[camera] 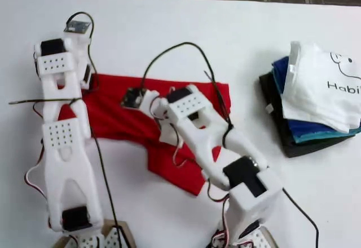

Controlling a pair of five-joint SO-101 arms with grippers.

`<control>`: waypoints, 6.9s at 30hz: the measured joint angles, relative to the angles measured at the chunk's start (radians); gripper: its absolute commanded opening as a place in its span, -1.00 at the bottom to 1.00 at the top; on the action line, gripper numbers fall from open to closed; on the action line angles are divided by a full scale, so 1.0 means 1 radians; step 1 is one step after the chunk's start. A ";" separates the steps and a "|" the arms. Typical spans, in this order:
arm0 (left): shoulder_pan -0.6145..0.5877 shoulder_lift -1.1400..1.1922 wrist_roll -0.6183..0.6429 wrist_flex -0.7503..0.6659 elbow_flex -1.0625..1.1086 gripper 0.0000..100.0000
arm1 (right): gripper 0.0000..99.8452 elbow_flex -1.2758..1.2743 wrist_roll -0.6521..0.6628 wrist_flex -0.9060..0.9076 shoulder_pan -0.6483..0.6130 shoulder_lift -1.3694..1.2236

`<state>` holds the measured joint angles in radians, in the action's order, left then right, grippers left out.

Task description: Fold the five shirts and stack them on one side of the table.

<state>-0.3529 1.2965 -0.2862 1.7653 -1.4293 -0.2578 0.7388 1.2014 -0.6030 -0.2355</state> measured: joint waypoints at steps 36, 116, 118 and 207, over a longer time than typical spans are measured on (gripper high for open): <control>0.000 0.000 0.000 0.000 0.000 -0.73 | -0.96 0.018 -0.048 0.255 -0.118 0.236; 0.000 0.000 0.002 -0.006 0.003 -0.73 | -0.65 -0.370 -0.049 0.143 -0.295 0.385; 0.000 0.000 0.002 -0.006 0.003 -0.73 | -0.53 -0.397 -0.049 0.143 -0.322 0.385; 0.002 0.000 0.002 -0.006 0.003 -0.73 | -0.86 1.274 0.327 0.462 0.176 -0.747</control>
<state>-0.3514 1.2965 -0.2846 1.7591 -1.4262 1.0157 1.0656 1.6632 -0.4266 -0.9828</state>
